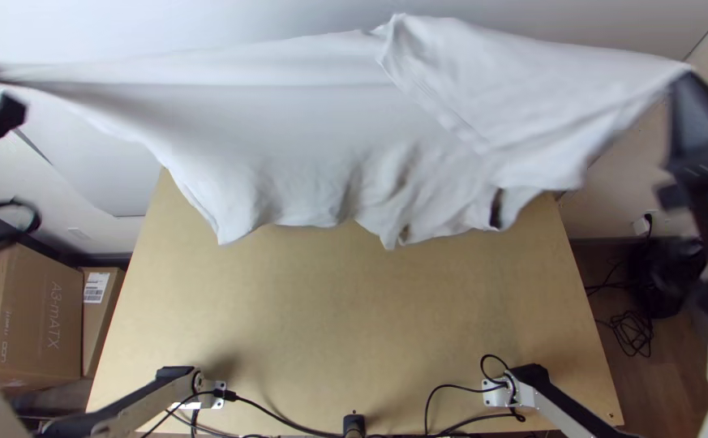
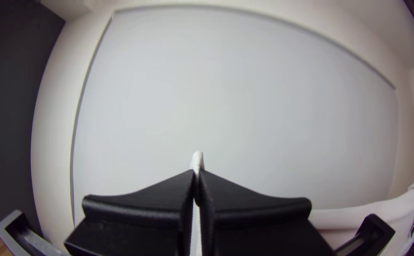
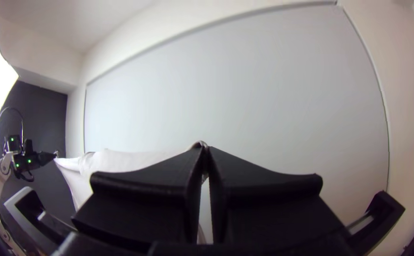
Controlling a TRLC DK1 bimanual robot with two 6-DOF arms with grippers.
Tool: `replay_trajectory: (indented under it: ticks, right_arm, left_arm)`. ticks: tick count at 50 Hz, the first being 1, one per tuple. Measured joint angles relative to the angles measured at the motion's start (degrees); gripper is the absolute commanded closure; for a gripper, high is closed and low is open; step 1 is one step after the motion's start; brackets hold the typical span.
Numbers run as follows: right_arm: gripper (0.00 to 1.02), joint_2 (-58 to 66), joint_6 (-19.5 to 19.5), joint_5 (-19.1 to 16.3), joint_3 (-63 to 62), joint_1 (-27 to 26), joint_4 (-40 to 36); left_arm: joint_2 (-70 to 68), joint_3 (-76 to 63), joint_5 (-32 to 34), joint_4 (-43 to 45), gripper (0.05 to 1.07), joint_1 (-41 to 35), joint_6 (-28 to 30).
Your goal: Fold the t-shirt
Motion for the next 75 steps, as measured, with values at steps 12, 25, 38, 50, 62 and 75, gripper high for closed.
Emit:
replay_trajectory:
  ticks: [12,25,38,50,62,75]
  right_arm:
    - [1.00,-7.5,3.9,-0.4,9.4,0.0,-7.9]
    - [1.00,-9.3,7.0,-1.0,11.5,-0.1,-14.5]
    - [1.00,-15.7,12.0,0.1,-21.4,5.7,-13.8]
    - [1.00,-18.5,16.9,-1.9,-55.5,6.4,-4.4]
    - [1.00,-10.4,19.6,-2.1,-65.2,6.3,11.2]
    - [1.00,7.0,20.2,-2.1,-61.0,4.7,17.6]
  left_arm:
    - [-14.2,-0.6,1.1,0.1,1.05,-2.3,-0.7]
    - [-22.8,-3.9,1.3,-4.5,1.05,-3.7,-1.5]
    - [-33.7,-42.0,0.2,-1.2,1.05,-9.6,-2.3]
    - [-39.8,-76.8,8.2,5.2,1.05,-11.0,-1.4]
    - [-28.5,-83.1,15.2,18.7,1.05,-6.7,-1.7]
    - [-7.5,-80.9,19.0,29.3,1.05,-1.9,-2.4]
